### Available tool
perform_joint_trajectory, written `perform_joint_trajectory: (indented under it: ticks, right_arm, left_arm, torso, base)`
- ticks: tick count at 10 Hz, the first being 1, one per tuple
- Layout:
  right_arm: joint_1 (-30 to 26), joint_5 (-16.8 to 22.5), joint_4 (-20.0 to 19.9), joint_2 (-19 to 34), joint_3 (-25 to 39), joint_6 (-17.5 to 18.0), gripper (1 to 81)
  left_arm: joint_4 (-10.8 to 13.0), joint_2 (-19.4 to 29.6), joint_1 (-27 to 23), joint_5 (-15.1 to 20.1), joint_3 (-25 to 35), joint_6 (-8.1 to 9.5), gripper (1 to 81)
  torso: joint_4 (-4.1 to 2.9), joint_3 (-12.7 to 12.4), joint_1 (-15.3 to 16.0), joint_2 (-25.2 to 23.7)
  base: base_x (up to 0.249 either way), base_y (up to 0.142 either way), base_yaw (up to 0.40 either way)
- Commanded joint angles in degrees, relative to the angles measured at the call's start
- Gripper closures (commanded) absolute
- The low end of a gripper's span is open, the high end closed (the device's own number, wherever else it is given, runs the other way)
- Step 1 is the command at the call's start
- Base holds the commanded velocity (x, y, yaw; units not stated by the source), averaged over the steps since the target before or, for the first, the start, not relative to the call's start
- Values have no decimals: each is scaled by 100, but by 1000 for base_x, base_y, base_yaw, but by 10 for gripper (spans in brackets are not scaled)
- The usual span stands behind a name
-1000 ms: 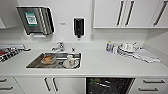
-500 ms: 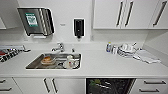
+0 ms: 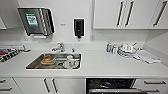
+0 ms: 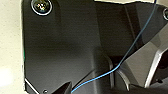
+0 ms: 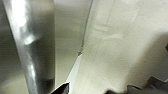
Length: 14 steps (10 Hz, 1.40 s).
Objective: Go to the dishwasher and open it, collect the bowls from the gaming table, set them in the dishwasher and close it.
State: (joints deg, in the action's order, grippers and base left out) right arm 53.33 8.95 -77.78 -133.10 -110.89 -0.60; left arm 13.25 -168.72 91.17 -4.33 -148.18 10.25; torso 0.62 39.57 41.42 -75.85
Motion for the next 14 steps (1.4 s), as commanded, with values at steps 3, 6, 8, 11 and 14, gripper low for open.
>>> perform_joint_trajectory:
  ticks: [3, 6, 8, 11, 14]
  right_arm:
    - [-14, 547, 1296, 739, 1246, -1561, 10]
    - [956, 573, 2627, 334, 1009, -3113, 10]
    - [1298, 573, 3005, 140, 886, -3983, 10]
    - [1712, 564, 3049, -53, 543, -4510, 10]
    - [2064, 485, 3040, -667, -282, -4633, 10]
  left_arm:
    - [37, 48, -130, 266, 25, -94, 10]
    - [28, 57, -218, 222, -185, -94, 10]
    - [20, 57, -245, 125, -335, -94, 10]
    - [28, 57, -323, 125, -396, -94, 10]
    - [-6, 66, -367, 125, -466, -94, 10]
  torso:
    - [0, 0, 2, 0]
    - [0, 0, 5, 0]
    - [0, 0, 5, 0]
    - [0, -2, 5, -2]
    - [0, -5, 5, -2]
  base:
    - [0, 0, 0]
    - [0, 0, 0]
    - [0, 0, 0]
    - [0, 0, 0]
    - [0, 0, 0]
